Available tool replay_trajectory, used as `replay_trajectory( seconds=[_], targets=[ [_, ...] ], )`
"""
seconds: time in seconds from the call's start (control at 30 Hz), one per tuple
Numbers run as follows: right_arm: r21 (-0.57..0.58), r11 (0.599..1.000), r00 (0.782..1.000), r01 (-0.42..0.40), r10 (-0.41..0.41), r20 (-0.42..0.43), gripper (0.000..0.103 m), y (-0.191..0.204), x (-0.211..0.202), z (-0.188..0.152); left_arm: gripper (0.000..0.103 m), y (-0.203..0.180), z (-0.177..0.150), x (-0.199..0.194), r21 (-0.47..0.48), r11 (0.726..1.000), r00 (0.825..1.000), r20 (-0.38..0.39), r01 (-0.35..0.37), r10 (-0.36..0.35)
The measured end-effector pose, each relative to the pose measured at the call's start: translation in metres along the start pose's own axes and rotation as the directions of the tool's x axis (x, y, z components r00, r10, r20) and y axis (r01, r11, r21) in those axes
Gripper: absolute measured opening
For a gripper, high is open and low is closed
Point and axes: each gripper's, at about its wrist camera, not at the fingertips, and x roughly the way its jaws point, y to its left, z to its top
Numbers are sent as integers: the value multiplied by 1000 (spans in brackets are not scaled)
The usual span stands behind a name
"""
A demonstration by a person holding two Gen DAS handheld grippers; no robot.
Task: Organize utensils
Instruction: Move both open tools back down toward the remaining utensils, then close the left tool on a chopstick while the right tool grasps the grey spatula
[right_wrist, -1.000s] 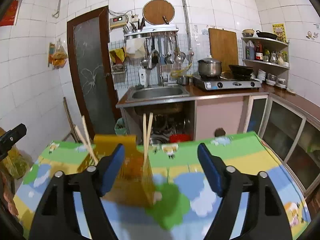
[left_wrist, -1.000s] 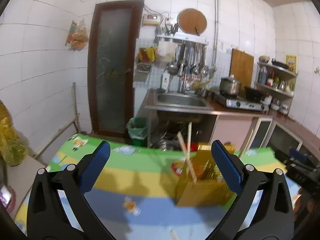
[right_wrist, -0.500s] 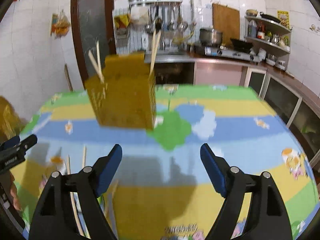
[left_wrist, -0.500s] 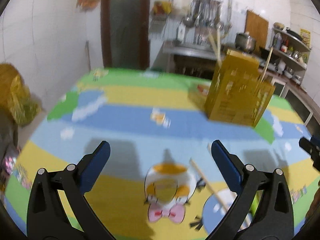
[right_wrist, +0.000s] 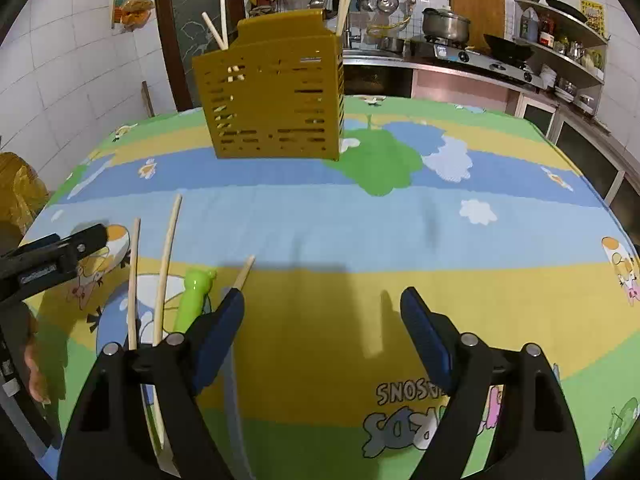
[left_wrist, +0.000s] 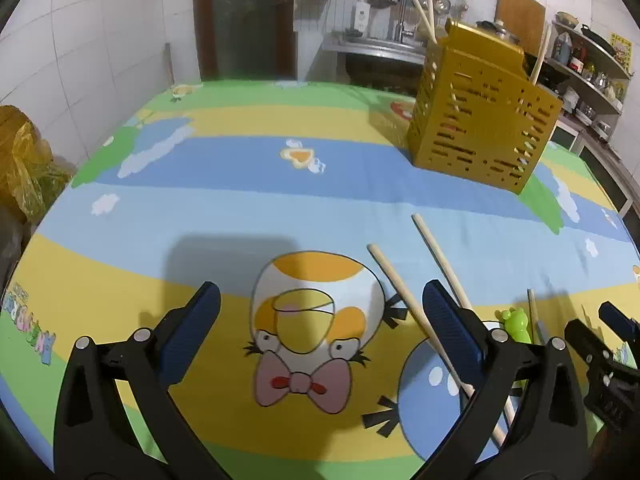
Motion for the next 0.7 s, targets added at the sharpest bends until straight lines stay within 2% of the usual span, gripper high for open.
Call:
replay_trajectory(
  seconds=[0.13,0.27,0.4,0.57,0.67,0.7],
  targets=[
    [15,1000,1000,-27,26,12,79,-1,-7,0,98,-9,0,7,-3,1000,1000,-28,-3,3],
    [-30,998,999,-47,47,9,79,6,-13,1,98,-14,0,17,-5,1000,998,-58,-24,23],
    [-83,995,998,-58,56,-28,78,16,-9,-4,98,-12,0,28,-24,999,994,-109,-26,23],
    [-99,992,995,-82,76,-60,77,22,-9,-9,98,-14,-1,29,-4,999,994,-107,-36,35],
    [-119,989,994,-83,74,-82,65,26,-7,-10,98,-14,-1,30,3,999,994,-107,-36,36],
    [-121,989,993,-82,71,-97,56,26,-3,-11,98,-14,-1,30,6,999,994,-108,-34,34]
  ],
)
